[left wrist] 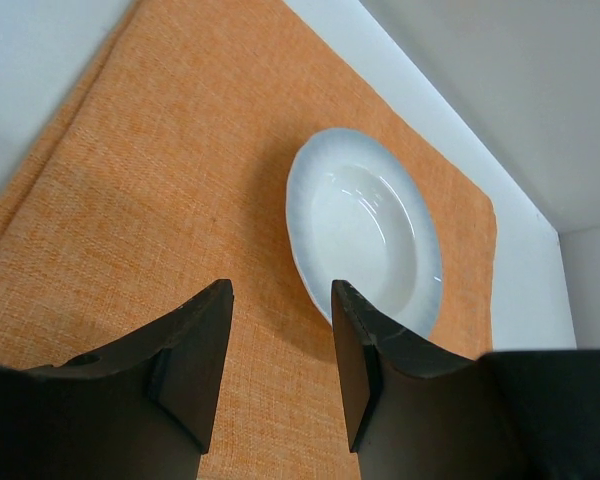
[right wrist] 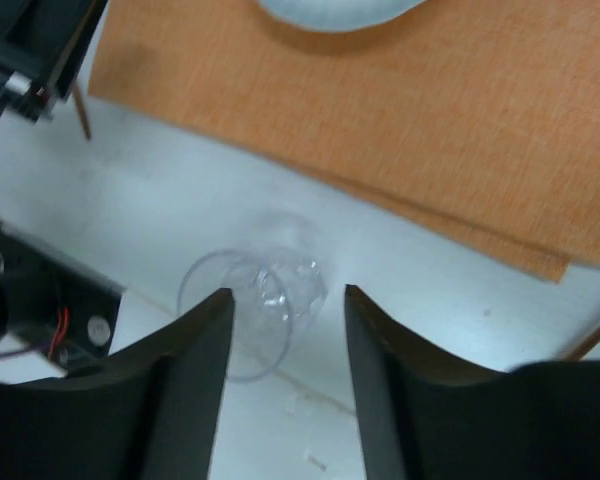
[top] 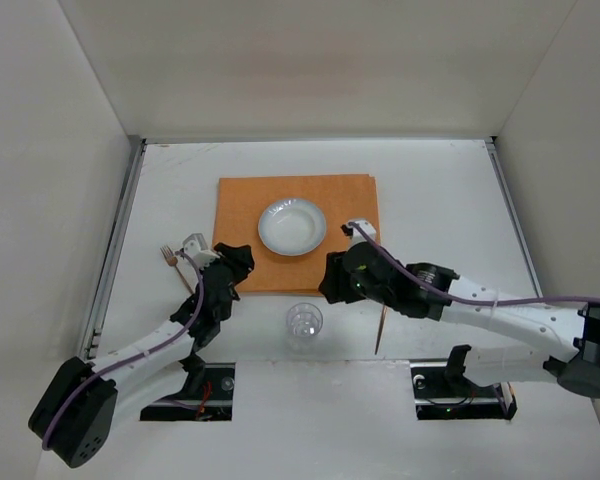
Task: Set the dinner table for one person
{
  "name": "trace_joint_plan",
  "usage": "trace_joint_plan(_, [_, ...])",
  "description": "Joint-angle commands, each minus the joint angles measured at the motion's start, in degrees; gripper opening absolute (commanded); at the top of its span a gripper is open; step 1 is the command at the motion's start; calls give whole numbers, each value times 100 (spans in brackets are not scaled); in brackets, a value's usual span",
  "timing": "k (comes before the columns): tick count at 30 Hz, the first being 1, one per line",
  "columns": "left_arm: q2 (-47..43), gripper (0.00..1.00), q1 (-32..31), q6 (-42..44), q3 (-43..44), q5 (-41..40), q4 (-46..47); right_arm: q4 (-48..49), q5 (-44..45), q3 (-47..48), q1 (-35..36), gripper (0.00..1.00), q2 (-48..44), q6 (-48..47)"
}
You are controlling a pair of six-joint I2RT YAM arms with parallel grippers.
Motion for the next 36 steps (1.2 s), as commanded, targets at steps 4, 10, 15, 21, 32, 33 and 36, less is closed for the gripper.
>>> trace_joint_plan(4, [74,41,-33,180,189,-170,104,-988,-7,562,428,58,486,-289])
trace_joint_plan(10, [-23,42,161,189,119,-170,42,-892,-104,650,561,54,979,-561])
trace_joint_plan(15, [336,42,65,189,197,-170,139,-461,-130,641,561,54,1172,-711])
trace_joint_plan(21, [706,42,47,198,224,-187,332,-127,-490,527,561,53,1524,-948])
trace_joint_plan(32, [883,44,-94,206,487,-591,227,365,-508,308,526,29,1858,-1317])
trace_joint_plan(33, [848,44,-129,206,566,-609,131,453,-517,247,508,26,1867,-1317])
trace_joint_plan(36, [655,44,-304,198,830,-767,-422,725,-543,44,491,17,1788,-1317])
